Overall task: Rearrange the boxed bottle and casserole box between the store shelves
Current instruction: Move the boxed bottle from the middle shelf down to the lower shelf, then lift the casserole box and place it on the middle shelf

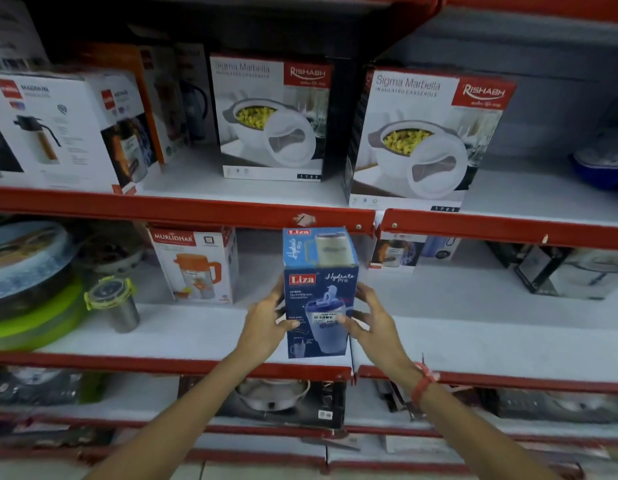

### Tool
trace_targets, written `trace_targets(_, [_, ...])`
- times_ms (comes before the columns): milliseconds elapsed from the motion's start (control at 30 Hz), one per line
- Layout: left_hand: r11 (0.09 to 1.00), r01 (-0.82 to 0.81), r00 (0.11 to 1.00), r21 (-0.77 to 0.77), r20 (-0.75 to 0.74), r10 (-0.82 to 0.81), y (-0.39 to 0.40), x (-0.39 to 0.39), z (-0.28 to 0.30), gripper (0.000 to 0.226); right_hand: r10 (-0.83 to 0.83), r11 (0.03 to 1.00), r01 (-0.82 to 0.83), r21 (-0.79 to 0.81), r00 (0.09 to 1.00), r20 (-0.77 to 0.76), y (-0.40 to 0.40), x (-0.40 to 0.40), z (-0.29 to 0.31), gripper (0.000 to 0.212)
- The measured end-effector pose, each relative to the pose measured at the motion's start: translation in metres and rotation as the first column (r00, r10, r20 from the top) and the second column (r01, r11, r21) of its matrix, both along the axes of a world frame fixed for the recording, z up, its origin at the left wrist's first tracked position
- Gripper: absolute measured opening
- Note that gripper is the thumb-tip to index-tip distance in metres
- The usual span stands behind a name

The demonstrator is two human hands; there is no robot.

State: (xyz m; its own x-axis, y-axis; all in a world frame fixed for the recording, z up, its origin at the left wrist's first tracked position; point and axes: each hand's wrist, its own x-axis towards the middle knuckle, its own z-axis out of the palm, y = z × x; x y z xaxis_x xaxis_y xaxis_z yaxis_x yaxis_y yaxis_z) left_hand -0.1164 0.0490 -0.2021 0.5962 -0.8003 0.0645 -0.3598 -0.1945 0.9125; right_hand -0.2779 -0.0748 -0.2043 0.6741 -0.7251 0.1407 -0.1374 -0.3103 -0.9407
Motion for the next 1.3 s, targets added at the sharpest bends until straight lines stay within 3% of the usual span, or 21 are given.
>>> trace_targets(133, [0.999, -0.037, 0.999, 0.015, 0.027, 0.037, -0.021, 0.004, -0.023, 0.068, -0.055, 0.998, 0.055, 0.012, 0.998, 0.007, -0.012, 0.011, -0.024, 0.06])
trace_targets(433, [0.984, 0.016, 0.998, 0.175, 0.051, -0.025, -0.053, 0.0, -0.048, 0.08, -0.159, 0.978, 0.173, 0.117, 0.98, -0.117, -0.039, 0.019, -0.067, 0.052])
trace_targets(567, [0.953, 0.123, 0.989, 0.275, 0.044, -0.14, -0.052, 0.008, -0.041, 0.081, -0.132, 0.989, 0.143, 0.036, 0.968, -0.215, -0.051, 0.016, -0.066, 0.049])
trace_targets(700, [0.868, 0.212, 0.949, 0.45, 0.118, -0.293, -0.045, 0.027, -0.017, 0.083, -0.097, 0.99, 0.067, -0.123, 0.961, -0.257, -0.065, 0.006, -0.039, 0.055])
trace_targets(833, [0.818, 0.265, 0.929, 0.51, 0.091, -0.358, -0.038, 0.051, 0.036, 0.073, -0.069, 0.962, 0.019, -0.274, 0.982, -0.174, -0.08, -0.001, 0.016, 0.044])
trace_targets(933, [0.883, 0.264, 0.905, 0.389, 0.216, -0.366, -0.041, 0.058, 0.092, 0.056, -0.117, 0.91, 0.114, -0.398, 0.993, 0.017, -0.091, 0.002, 0.068, 0.036])
trace_targets(1000, [0.942, 0.264, 0.903, 0.208, 0.29, -0.317, -0.05, 0.054, 0.128, 0.043, -0.161, 0.849, 0.229, -0.477, 0.971, 0.178, -0.099, 0.005, 0.1, 0.027])
trace_targets(1100, [0.962, 0.236, 0.953, -0.14, 0.225, -0.202, -0.072, 0.046, 0.167, 0.03, -0.282, 0.735, 0.441, -0.514, 0.889, 0.36, -0.112, 0.009, 0.137, 0.025])
trace_targets(1200, [0.923, 0.123, 0.968, -0.364, 0.248, -0.031, -0.102, 0.041, 0.184, 0.032, -0.422, 0.627, 0.629, -0.46, 0.771, 0.477, -0.133, 0.011, 0.159, 0.037])
trace_targets(1300, [0.915, 0.094, 0.977, -0.392, 0.213, -0.009, -0.133, 0.037, 0.185, 0.055, -0.54, 0.61, 0.707, -0.357, 0.701, 0.466, -0.154, 0.013, 0.166, 0.066])
